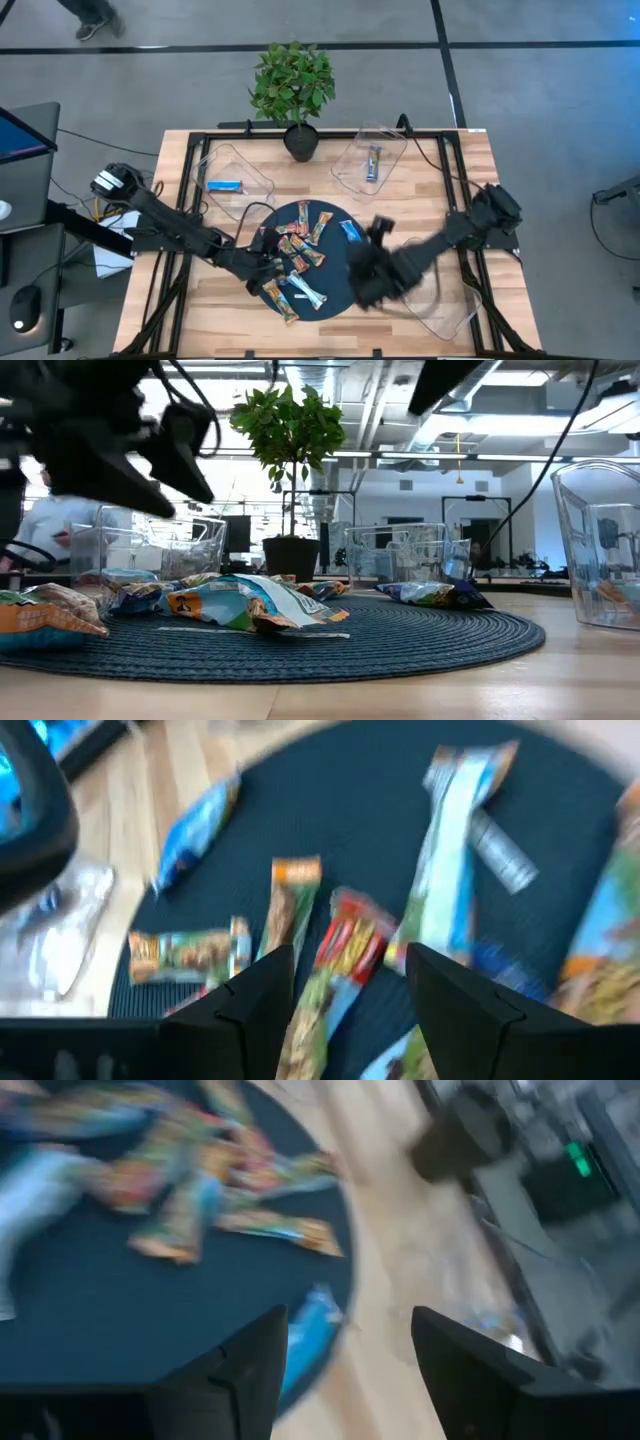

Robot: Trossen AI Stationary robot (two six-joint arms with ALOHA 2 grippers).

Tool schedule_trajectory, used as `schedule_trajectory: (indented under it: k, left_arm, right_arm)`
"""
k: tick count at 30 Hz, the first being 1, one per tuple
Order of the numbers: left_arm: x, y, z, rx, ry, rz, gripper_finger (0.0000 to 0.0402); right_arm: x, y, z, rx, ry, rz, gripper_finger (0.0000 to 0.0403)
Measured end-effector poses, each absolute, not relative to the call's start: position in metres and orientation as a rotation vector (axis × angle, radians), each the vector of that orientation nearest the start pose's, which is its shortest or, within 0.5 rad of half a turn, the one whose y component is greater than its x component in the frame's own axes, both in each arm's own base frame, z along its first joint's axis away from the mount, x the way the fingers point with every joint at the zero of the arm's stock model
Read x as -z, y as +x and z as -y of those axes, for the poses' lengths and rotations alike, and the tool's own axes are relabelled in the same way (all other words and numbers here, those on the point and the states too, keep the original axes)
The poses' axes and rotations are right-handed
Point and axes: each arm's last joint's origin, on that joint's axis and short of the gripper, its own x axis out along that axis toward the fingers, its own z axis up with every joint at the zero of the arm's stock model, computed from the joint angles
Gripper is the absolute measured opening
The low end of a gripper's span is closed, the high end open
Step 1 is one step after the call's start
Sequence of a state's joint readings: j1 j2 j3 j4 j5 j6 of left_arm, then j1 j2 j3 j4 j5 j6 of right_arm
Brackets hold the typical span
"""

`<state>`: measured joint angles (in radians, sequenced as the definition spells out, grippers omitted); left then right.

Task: Pick and place Granola Bars by type
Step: Put the red granola bar into the top left transparent bin

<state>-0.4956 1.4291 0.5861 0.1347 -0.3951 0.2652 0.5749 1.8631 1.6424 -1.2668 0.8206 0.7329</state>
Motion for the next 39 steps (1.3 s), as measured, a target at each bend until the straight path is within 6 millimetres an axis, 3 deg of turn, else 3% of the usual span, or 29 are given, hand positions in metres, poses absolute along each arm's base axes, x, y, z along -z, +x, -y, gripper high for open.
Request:
schedule_trajectory:
  k: [7,15,24,34,39]
  left_arm:
    - [-0.144,0.257,0.094,0.168,0.562,-0.720,0.0190]
    - [-0.122,0.277,0.070,0.208,0.500,-0.885,0.0190]
    - [-0.123,0.286,0.066,0.218,0.487,-0.941,0.0180]
    - [-0.132,0.291,0.067,0.230,0.497,-1.004,0.0084]
    - [-0.139,0.297,0.068,0.226,0.494,-0.977,0.0064]
  right_arm:
    - [-0.278,0.273,-0.247,0.399,-0.336,-0.743,0.0205]
    - [-0.279,0.249,-0.284,0.298,-0.307,-0.637,0.0194]
    - [-0.279,0.246,-0.289,0.289,-0.270,-0.624,0.0180]
    - [-0.256,0.248,-0.279,0.323,-0.295,-0.657,0.0166]
    - [-0.247,0.248,-0.275,0.346,-0.290,-0.668,0.0164]
